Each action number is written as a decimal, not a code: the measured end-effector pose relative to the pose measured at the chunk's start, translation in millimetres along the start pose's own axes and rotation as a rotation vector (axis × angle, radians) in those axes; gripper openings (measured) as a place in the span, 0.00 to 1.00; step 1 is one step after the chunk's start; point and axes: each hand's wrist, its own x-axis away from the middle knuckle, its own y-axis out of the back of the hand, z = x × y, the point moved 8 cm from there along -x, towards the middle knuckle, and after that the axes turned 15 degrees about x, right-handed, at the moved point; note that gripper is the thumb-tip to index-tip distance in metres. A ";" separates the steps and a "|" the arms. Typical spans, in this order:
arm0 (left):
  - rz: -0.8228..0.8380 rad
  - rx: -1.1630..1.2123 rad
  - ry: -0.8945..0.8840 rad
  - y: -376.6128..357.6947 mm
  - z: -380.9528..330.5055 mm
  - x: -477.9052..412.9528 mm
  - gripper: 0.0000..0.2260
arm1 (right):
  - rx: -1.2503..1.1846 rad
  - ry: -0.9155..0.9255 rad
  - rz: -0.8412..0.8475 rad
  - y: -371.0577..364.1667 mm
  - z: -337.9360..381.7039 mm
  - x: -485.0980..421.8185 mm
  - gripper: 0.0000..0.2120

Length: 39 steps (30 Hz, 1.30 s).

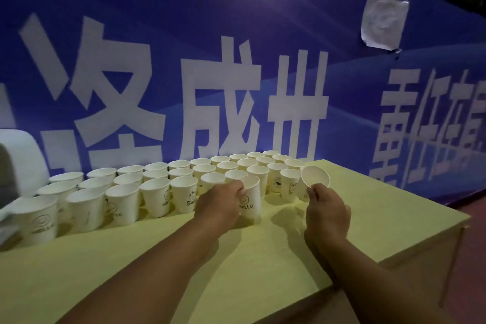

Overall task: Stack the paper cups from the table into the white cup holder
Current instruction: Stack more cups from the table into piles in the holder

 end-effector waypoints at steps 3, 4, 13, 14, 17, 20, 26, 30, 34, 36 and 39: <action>-0.054 -0.033 0.004 36.8 10.8 15.2 0.12 | -0.117 0.052 0.032 5.7 37.9 15.1 0.10; -0.083 -0.029 0.007 50.9 15.0 20.7 0.12 | -0.169 0.072 0.043 7.1 53.6 21.1 0.10; -0.317 -0.041 0.069 174.5 74.1 72.3 0.12 | -0.509 0.266 0.166 7.8 206.6 87.8 0.08; -0.332 -0.059 0.081 187.4 81.9 77.7 0.12 | -0.530 0.273 0.176 5.1 220.2 93.8 0.08; -0.375 -0.081 0.124 224.1 107.7 92.6 0.12 | -0.581 0.292 0.203 -3.8 259.1 112.2 0.08; -0.426 -0.084 0.154 255.5 136.6 103.4 0.12 | -0.613 0.318 0.239 -14.2 298.1 131.3 0.08; -0.583 -0.084 0.199 311.9 188.7 120.3 0.12 | -0.752 0.355 0.309 -26.6 371.9 162.2 0.06; -0.717 -0.077 0.189 351.6 224.1 131.7 0.11 | -0.855 0.358 0.320 -33.7 418.4 176.6 0.05; -0.775 -0.109 0.226 382.2 269.5 142.7 0.10 | -0.940 0.373 0.304 -32.7 462.6 193.4 0.05; -0.750 -0.178 0.266 386.4 292.0 145.7 0.08 | -0.952 0.388 0.302 -33.0 483.0 202.6 0.04; -0.645 -0.289 0.385 380.3 318.7 146.6 0.05 | -0.968 0.419 0.332 -35.2 512.2 216.2 0.04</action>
